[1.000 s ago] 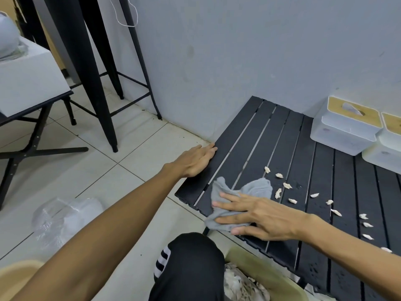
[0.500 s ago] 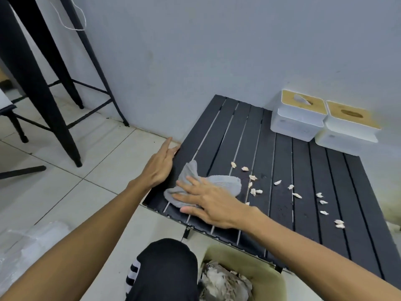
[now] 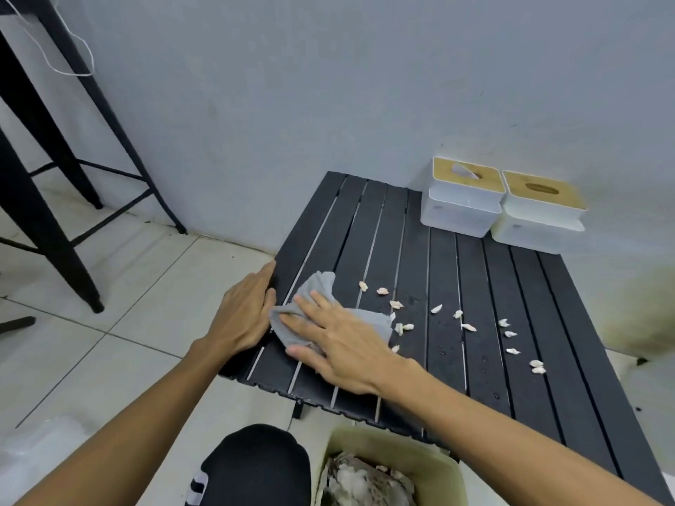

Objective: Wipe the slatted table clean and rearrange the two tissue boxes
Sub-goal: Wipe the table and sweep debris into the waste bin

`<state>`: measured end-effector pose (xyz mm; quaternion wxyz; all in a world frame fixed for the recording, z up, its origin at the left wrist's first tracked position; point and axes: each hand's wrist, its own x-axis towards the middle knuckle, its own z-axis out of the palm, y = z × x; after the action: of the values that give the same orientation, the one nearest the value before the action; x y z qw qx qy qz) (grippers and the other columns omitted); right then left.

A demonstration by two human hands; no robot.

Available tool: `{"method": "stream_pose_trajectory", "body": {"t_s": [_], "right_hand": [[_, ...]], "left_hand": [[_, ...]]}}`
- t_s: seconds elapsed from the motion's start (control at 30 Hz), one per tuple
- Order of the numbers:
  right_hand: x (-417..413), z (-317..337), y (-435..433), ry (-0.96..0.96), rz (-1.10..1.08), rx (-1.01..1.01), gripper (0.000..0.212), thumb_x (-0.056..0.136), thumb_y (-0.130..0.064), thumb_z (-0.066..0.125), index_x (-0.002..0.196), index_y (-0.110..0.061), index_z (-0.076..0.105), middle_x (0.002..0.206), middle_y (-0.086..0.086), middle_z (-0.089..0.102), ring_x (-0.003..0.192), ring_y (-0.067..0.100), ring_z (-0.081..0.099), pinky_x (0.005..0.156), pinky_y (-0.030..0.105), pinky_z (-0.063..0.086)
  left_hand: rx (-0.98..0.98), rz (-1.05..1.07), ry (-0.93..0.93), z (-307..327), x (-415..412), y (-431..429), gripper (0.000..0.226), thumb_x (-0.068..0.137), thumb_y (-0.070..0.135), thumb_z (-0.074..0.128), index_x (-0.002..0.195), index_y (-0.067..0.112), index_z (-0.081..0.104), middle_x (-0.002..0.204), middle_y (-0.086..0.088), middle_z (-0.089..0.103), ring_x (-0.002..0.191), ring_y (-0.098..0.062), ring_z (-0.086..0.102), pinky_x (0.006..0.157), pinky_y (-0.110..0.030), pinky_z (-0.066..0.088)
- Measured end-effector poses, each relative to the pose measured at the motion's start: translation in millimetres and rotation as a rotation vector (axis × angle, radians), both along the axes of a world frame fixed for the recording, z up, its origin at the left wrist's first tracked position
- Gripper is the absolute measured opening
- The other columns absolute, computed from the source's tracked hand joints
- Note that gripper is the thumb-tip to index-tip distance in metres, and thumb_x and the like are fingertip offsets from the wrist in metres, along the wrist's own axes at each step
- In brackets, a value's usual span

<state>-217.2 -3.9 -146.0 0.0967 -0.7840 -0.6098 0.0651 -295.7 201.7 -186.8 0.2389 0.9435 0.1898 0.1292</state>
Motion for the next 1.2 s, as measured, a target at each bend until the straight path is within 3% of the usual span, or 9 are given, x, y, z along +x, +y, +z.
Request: {"method": "stream_pose_trajectory", "body": {"t_s": [0.1,0.2,0.33,0.4,0.53,0.63,0.83,1.07,1.2], "right_hand": [[-6.2,-11.6,17.3,-0.007,-0.160,-0.086,0.074,0.094,-0.064,0.006,0.158,-0.030,0.017,0.168,0.005,0.005,0.154,0.028,-0.005,0.125,0.047,0.001],[-6.4,-19.0,7.6,-0.004,-0.255,-0.054,0.076,0.095,-0.056,-0.004,0.158,-0.021,0.018,0.167,0.008,0.008,0.155,0.028,-0.002,0.125,0.047,0.004],[-4.1,-32.8,-16.9,-0.117,-0.422,-0.006,0.062,0.107,-0.038,0.010,0.145,-0.006,0.047,0.155,0.016,0.040,0.146,0.035,0.034,0.118,0.049,0.028],[-0.5,-30.7,-28.4,-0.165,-0.515,0.068,0.058,0.105,-0.034,0.019,0.138,-0.003,0.055,0.148,0.017,0.049,0.141,0.035,0.042,0.115,0.045,0.029],[-4.9,-0.1,-19.9,-0.044,-0.535,0.217,0.074,0.102,-0.048,0.004,0.150,-0.006,0.040,0.162,0.012,0.027,0.153,0.025,0.015,0.123,0.035,0.008],[-4.1,0.2,12.8,-0.121,-0.483,0.220,0.066,0.104,-0.045,0.019,0.148,-0.003,0.042,0.161,0.016,0.028,0.153,0.029,0.015,0.124,0.045,0.016],[41.2,-20.0,47.2,-0.207,-0.564,0.004,0.071,0.102,-0.047,0.033,0.153,0.003,0.028,0.161,0.025,0.021,0.153,0.037,0.009,0.124,0.050,0.007],[52.7,-21.4,13.3,-0.162,-0.738,-0.097,0.047,0.100,-0.021,0.041,0.139,0.004,0.046,0.142,0.027,0.046,0.135,0.040,0.040,0.113,0.046,0.033],[29.1,3.5,-24.7,-0.131,-0.719,-0.115,0.021,0.085,-0.009,0.052,0.099,-0.007,0.068,0.091,0.009,0.061,0.091,0.027,0.061,0.078,0.035,0.049]], "left_hand": [[0.040,0.025,-0.004,-0.5,-1.4,1.7,0.053,0.100,0.025,0.027,0.152,0.012,0.027,0.125,-0.013,0.059,0.112,-0.030,0.053,0.099,-0.044,0.040],[0.041,0.038,0.021,-1.2,-1.8,2.4,0.051,0.103,0.022,0.030,0.153,0.015,0.024,0.130,-0.016,0.056,0.122,-0.037,0.049,0.104,-0.050,0.038],[0.039,0.048,0.028,0.3,-2.2,-1.7,0.051,0.103,0.022,0.030,0.153,0.015,0.024,0.128,-0.016,0.056,0.122,-0.039,0.048,0.104,-0.050,0.037],[0.033,0.050,0.020,0.6,-1.7,-3.5,0.051,0.103,0.022,0.029,0.153,0.016,0.024,0.129,-0.015,0.055,0.123,-0.040,0.047,0.105,-0.050,0.037],[0.027,0.070,0.024,2.1,-1.3,-8.8,0.053,0.102,0.027,0.026,0.154,0.017,0.022,0.147,-0.010,0.046,0.140,-0.034,0.035,0.113,-0.046,0.028],[0.021,0.069,0.027,2.7,-1.2,-10.1,0.059,0.098,0.035,0.020,0.155,0.018,0.021,0.153,-0.008,0.042,0.142,-0.033,0.032,0.114,-0.046,0.026],[0.007,0.073,0.042,1.9,0.4,-10.8,0.064,0.095,0.038,0.018,0.155,0.018,0.021,0.155,-0.007,0.038,0.144,-0.032,0.031,0.115,-0.045,0.025],[0.003,0.072,0.060,-0.9,-0.5,-7.2,0.064,0.095,0.039,0.018,0.154,0.015,0.025,0.148,-0.013,0.046,0.138,-0.034,0.038,0.112,-0.048,0.031],[0.005,0.061,0.054,-3.0,-0.2,-4.4,0.061,0.096,0.040,0.018,0.152,0.017,0.025,0.137,-0.014,0.054,0.128,-0.036,0.046,0.106,-0.051,0.037]]}}
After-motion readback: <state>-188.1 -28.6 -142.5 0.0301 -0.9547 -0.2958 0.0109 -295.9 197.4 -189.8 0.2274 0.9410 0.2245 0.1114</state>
